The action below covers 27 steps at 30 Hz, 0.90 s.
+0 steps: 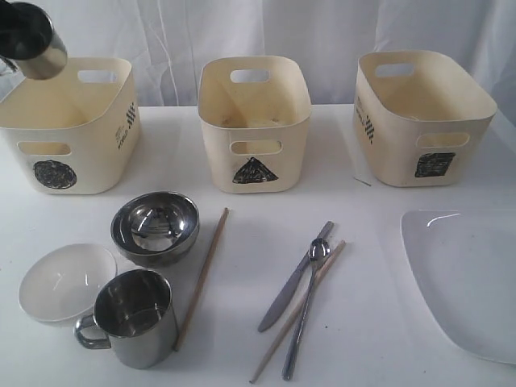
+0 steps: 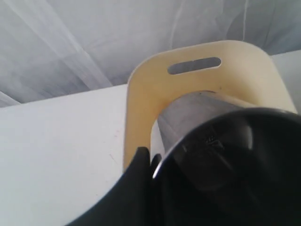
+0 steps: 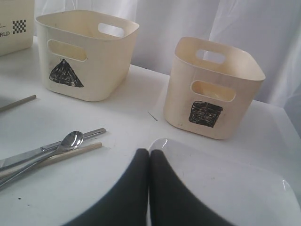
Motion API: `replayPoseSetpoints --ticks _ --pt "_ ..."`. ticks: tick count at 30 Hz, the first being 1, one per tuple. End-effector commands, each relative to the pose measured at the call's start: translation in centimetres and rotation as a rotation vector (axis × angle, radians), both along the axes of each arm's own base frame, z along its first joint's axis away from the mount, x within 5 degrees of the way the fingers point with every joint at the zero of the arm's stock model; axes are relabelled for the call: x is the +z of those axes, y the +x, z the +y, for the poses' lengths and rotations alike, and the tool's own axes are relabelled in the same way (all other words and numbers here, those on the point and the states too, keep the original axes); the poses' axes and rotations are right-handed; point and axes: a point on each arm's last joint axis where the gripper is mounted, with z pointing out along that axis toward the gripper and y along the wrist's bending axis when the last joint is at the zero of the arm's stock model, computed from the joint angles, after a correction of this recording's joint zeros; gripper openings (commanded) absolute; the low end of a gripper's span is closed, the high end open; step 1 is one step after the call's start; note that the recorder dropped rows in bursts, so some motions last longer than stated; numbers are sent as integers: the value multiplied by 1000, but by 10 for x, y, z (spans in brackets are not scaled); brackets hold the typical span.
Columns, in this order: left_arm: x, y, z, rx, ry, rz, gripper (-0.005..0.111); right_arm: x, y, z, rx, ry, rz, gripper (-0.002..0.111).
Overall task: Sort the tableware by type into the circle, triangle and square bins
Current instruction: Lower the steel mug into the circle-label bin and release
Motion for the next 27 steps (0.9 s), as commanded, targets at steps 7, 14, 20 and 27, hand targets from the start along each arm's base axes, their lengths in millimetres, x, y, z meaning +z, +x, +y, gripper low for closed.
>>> replayPoseSetpoints --ticks 7,14,20,27 --pt "-66 56 -6 19 -136 94 26 0 0 0 4 -3 -13 0" --pt "-52 44 -9 6 -159 150 43 0 0 0 4 -3 -13 0" --pt "-11 2 -22 -197 -156 214 26 0 0 0 4 -3 -13 0" --pt "2 -72 -22 -210 -139 286 25 0 0 0 4 -3 -13 0"
